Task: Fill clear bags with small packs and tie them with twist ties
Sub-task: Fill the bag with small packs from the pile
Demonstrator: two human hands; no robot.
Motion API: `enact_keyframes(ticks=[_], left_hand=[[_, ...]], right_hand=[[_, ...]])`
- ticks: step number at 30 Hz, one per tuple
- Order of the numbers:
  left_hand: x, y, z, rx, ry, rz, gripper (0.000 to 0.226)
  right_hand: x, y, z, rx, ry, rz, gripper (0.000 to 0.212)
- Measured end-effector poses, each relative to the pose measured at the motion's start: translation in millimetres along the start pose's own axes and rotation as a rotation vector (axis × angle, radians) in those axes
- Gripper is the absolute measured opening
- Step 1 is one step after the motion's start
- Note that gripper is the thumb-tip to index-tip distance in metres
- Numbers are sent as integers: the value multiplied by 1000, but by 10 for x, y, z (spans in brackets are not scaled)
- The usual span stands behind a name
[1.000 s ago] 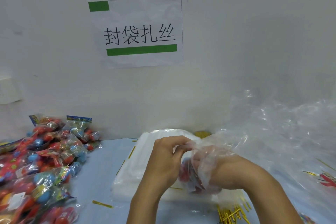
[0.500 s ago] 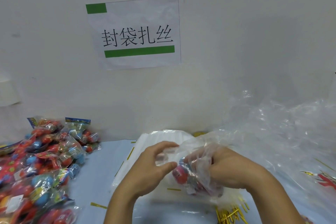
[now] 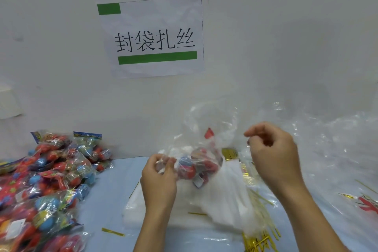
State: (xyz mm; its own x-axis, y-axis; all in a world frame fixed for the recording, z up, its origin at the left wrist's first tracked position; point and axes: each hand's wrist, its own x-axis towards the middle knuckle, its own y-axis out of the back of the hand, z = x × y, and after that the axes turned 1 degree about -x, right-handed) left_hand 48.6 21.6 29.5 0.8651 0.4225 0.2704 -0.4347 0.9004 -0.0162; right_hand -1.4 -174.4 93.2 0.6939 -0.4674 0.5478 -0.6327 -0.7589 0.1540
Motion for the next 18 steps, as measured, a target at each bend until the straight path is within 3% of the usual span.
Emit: enact_keyframes(ticks=[3,7,10,14,18], left_hand=[[34,12,-62,-73,60,20,10],[-8,-29,-77,-159,31,-117,24],[-42,-35,-51,-65,-110,-220,22],[-42,-23,-24,57,-200,-270,20],[-7,46,-74,208,-119,-227,19]], right_hand=[[-106,-172,231,-92,-352,-294,11],[-257,-348,270,218,-637,-502,41],[-302,-426,273,447,-658,-509,32],[-359,-506,279,543,-526,-325,20],[-365,-397,305,383,-447,-470,31]])
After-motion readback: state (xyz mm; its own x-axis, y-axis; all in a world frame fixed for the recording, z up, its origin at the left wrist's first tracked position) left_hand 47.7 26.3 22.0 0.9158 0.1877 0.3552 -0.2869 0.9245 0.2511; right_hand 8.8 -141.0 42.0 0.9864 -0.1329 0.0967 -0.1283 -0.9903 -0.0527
